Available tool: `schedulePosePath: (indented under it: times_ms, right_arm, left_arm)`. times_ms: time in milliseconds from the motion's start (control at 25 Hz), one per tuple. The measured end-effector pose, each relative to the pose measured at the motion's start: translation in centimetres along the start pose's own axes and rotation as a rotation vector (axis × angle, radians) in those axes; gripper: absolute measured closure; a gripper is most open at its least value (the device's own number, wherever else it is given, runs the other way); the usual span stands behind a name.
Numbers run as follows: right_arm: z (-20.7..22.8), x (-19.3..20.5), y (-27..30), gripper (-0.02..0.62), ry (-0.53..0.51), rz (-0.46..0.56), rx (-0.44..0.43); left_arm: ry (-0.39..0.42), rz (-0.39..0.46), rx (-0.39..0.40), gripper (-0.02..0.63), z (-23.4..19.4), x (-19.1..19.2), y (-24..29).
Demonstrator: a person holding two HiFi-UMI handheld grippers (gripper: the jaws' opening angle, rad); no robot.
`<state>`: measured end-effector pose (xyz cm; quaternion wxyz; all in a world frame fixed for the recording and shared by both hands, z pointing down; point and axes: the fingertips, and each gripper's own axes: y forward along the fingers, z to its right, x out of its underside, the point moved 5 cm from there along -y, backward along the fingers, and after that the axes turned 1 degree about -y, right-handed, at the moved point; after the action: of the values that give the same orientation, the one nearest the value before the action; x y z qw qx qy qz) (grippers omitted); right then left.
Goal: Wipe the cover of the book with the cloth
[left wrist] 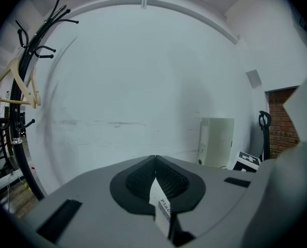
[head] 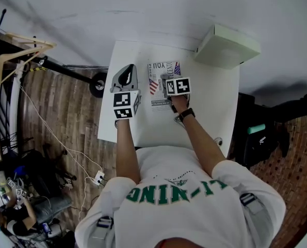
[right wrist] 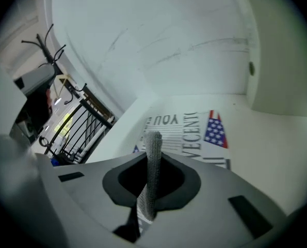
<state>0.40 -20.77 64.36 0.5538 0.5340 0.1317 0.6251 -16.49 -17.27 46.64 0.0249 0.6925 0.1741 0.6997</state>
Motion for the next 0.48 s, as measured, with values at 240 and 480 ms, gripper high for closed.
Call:
schedulePosePath:
  times_ms: [240, 480]
  right_arm:
    - [-5.3, 1.0, 3.4, 0.56, -0.157, -0.079, -0.064]
    - [-2.2, 1.4, 2.3, 0.561, -0.113, -0.067, -0.02]
  left_arm:
    - [-0.004, -0.004, -0.016, 0.6, -0.2, 0.2, -0.5]
    - [0.006, -0.015, 0.001, 0.6, 0.3, 0.8, -0.4]
